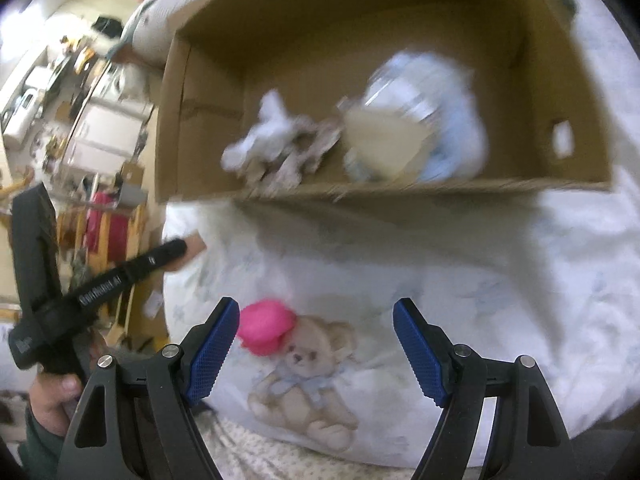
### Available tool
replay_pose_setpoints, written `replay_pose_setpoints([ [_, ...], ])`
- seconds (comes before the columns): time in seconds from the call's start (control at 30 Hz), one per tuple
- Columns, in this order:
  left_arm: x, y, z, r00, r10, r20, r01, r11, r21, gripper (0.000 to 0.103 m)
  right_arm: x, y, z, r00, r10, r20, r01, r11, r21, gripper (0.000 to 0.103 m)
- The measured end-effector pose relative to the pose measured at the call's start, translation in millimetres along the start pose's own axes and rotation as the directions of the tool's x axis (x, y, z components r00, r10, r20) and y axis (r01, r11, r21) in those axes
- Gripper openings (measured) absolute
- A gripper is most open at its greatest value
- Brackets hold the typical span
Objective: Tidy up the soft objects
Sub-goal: 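Grasp the orange foam roll with the left tool while the right tool grasps the pink toy, then carry the orange foam roll and pink toy into the box with both tools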
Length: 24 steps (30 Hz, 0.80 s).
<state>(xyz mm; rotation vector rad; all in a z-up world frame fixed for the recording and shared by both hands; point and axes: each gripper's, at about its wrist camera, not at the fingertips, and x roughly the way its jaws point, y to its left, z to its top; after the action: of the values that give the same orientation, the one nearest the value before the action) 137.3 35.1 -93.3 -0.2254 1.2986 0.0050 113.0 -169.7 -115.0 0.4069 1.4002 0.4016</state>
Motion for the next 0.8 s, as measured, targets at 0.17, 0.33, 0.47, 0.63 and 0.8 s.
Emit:
replay_pose_setpoints([
  [0.17, -3.6, 10.3, 1.2, 1.0, 0.011, -0.004, -0.011, 1.0, -0.013, 0.006, 34.1, 26.7, -4.8, 0.995, 0.021, -0.099, -0.028, 0.997, -0.075, 0.084],
  [0.33, -10.7, 14.2, -4.3, 0.999, 0.045, -0.001, -0.045, 0.999, -0.004, 0.006, 60.5, 45.1, -8.3, 0.988, 0.019, -0.154, -0.039, 0.99, -0.132, 0.084],
  [0.47, -10.1, 7.0, -3.1, 0.998, 0.055, 0.008, -0.055, 0.998, 0.011, 0.006, 71.5, 51.9, -12.2, 0.986, 0.005, -0.167, -0.034, 0.984, -0.173, 0.082],
  [0.63, -7.3, 0.9, -2.1, 0.997, 0.07, 0.013, -0.07, 0.997, 0.027, 0.006, 71.8, 57.6, -17.0, 0.989, -0.044, -0.145, 0.009, 0.972, -0.236, 0.052],
  [0.8, -7.3, 0.2, -2.0, 0.997, 0.077, 0.022, -0.078, 0.997, 0.028, 0.006, 60.4, 59.5, -18.6, 0.993, -0.05, -0.104, 0.02, 0.962, -0.272, 0.051],
])
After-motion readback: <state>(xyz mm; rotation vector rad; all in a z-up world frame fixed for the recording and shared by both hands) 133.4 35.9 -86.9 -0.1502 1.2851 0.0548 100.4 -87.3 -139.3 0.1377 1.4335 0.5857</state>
